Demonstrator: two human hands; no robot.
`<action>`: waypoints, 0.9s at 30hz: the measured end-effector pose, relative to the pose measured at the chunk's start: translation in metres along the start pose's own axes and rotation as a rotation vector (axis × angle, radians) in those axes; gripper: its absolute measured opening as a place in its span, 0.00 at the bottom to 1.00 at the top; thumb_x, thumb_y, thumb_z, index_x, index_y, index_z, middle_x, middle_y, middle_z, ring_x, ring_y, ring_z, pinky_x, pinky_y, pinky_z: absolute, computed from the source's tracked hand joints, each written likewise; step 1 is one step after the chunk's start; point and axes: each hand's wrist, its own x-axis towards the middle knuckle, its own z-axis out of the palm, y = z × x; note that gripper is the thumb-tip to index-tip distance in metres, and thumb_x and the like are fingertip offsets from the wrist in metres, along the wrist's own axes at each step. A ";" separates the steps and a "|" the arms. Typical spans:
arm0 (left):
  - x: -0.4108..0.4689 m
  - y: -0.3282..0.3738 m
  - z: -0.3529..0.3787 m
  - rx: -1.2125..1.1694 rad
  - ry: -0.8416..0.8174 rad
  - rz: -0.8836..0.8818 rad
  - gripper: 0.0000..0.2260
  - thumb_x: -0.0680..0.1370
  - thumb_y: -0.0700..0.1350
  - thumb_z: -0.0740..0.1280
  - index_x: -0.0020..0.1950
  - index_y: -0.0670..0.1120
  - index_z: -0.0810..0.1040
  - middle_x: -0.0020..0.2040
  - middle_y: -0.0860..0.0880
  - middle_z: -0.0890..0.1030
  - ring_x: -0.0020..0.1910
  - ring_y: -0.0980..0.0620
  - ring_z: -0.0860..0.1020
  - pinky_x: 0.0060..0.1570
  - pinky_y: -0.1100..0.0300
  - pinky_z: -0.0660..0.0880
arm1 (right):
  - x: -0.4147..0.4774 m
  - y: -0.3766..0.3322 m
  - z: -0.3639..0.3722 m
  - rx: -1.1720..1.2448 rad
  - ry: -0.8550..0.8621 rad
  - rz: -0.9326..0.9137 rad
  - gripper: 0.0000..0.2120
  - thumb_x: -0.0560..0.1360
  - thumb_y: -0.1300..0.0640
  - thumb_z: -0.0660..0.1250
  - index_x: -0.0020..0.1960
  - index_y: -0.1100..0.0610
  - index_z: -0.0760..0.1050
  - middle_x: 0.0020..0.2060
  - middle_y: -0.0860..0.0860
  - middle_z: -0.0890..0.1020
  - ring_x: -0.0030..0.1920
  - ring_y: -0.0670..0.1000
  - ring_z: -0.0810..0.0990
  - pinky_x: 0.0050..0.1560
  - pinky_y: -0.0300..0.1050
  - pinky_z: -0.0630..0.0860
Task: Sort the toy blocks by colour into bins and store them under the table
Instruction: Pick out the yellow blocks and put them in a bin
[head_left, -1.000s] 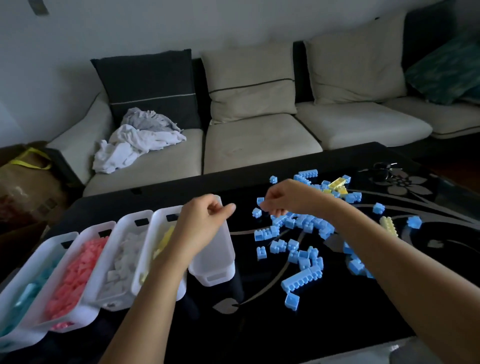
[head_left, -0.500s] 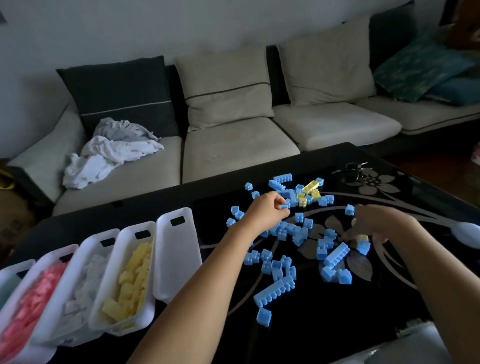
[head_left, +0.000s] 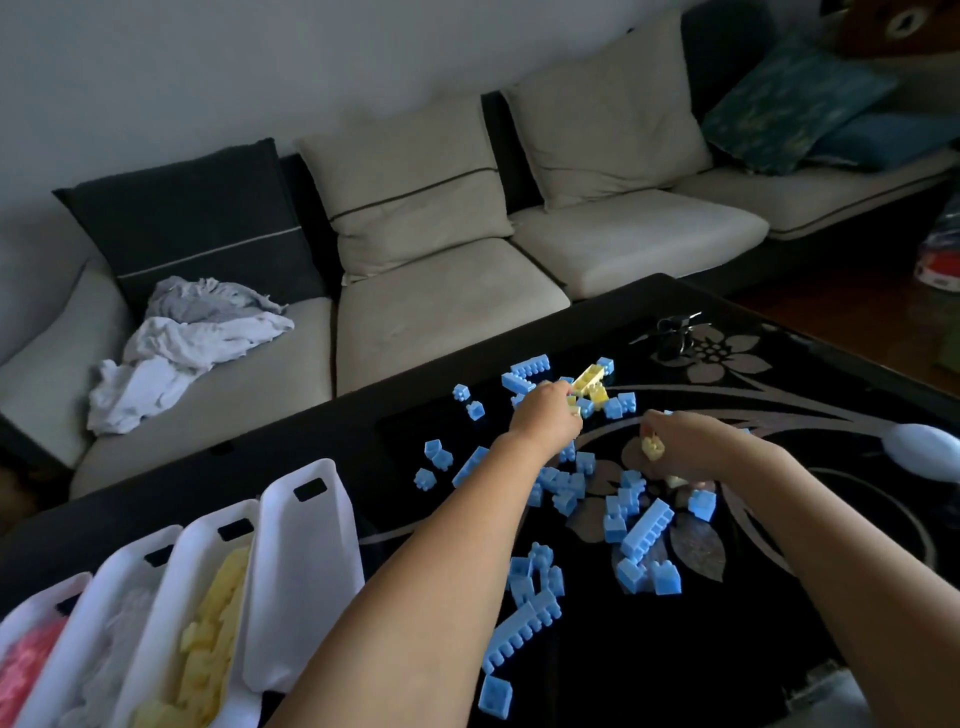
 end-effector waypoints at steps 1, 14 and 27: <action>0.003 0.000 0.002 0.050 -0.009 0.000 0.18 0.77 0.41 0.65 0.67 0.43 0.72 0.64 0.43 0.73 0.60 0.44 0.74 0.55 0.54 0.72 | 0.000 0.001 0.001 -0.004 0.012 -0.015 0.18 0.74 0.55 0.66 0.62 0.54 0.66 0.47 0.54 0.76 0.40 0.52 0.78 0.33 0.41 0.72; -0.002 -0.001 0.016 0.129 0.085 0.018 0.11 0.76 0.41 0.68 0.56 0.38 0.73 0.57 0.43 0.73 0.53 0.44 0.77 0.46 0.59 0.70 | 0.005 -0.020 0.022 0.119 0.214 -0.207 0.10 0.75 0.66 0.59 0.56 0.61 0.66 0.51 0.57 0.72 0.47 0.56 0.75 0.42 0.45 0.71; -0.039 -0.028 -0.024 -0.926 0.063 -0.352 0.11 0.75 0.48 0.70 0.46 0.40 0.76 0.40 0.46 0.80 0.36 0.53 0.79 0.43 0.60 0.80 | 0.051 -0.022 0.016 0.130 0.210 -0.013 0.33 0.79 0.59 0.58 0.77 0.50 0.44 0.70 0.64 0.60 0.60 0.64 0.73 0.47 0.48 0.71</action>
